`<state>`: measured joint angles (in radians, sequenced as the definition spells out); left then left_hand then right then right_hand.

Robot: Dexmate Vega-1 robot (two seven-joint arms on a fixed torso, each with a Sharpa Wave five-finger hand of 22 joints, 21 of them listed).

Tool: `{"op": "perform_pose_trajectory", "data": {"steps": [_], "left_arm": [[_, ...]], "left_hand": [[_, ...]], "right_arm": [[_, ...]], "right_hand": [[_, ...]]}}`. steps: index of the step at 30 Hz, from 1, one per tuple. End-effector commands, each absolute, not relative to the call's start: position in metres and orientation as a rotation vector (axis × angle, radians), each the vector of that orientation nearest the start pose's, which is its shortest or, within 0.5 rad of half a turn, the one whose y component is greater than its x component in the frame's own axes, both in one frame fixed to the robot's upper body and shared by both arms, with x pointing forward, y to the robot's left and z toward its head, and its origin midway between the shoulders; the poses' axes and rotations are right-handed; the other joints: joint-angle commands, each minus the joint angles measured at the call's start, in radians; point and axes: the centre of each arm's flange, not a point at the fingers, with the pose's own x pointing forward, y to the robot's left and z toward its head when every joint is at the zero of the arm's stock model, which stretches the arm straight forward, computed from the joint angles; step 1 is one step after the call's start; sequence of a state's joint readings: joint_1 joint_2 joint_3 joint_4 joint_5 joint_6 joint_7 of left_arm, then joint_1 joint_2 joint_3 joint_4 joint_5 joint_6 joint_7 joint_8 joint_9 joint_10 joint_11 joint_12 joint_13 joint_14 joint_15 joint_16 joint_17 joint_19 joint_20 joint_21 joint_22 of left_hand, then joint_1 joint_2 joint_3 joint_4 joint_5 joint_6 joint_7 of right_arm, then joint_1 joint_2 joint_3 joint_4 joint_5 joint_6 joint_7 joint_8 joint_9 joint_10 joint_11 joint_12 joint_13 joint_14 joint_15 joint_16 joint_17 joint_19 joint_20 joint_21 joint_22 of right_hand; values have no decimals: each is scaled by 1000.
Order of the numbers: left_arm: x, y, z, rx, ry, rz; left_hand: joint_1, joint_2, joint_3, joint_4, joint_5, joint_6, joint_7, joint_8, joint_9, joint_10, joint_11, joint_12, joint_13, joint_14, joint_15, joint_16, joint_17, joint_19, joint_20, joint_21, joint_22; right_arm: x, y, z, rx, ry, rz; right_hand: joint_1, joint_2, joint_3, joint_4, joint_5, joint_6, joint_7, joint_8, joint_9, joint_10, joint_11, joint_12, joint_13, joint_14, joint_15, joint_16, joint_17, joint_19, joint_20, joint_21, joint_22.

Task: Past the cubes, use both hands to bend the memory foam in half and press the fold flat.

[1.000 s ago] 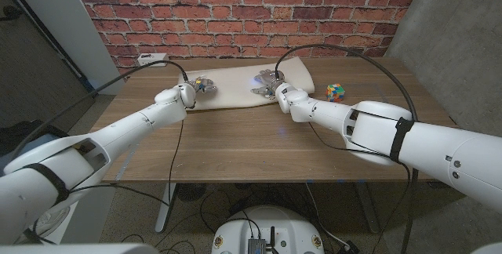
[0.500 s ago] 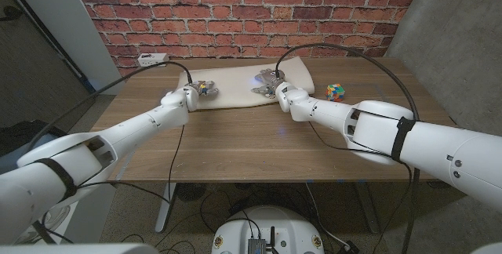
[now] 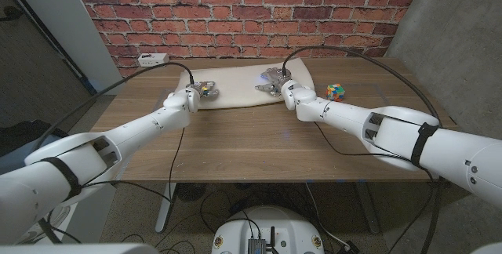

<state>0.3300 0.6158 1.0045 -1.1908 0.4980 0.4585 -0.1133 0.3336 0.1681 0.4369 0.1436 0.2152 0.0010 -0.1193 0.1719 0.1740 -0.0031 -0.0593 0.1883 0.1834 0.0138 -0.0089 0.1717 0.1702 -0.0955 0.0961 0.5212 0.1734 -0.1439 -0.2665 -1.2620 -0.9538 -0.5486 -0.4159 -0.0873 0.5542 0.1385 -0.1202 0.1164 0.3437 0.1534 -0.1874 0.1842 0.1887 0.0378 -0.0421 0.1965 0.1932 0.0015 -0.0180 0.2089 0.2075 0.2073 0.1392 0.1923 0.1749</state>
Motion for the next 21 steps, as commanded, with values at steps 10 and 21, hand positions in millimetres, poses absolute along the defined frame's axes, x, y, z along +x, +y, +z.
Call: {"op": "perform_pose_trajectory", "data": {"steps": [10,21], "left_arm": [[725,264,1,1497,-98,56],[723,264,2,1490,-107,46]], "left_hand": [[-11,29,21,22,14,-9,6,8,7,0,7,8,6,2,10,13,9,-1,12,-7,5],[-22,29,29,30,17,-10,14,10,8,0,8,10,6,3,10,15,9,1,14,-10,6]], "right_arm": [[683,-112,65,-1696,-420,-49],[667,-139,60,-1586,-343,-72]], "right_hand": [[-32,2,-8,19,-6,-6,15,6,3,10,12,10,3,9,-1,7,4,-2,1,2,1],[-40,-5,-14,20,-8,-14,17,3,3,9,12,9,3,9,0,7,4,-6,4,1,2]]}}
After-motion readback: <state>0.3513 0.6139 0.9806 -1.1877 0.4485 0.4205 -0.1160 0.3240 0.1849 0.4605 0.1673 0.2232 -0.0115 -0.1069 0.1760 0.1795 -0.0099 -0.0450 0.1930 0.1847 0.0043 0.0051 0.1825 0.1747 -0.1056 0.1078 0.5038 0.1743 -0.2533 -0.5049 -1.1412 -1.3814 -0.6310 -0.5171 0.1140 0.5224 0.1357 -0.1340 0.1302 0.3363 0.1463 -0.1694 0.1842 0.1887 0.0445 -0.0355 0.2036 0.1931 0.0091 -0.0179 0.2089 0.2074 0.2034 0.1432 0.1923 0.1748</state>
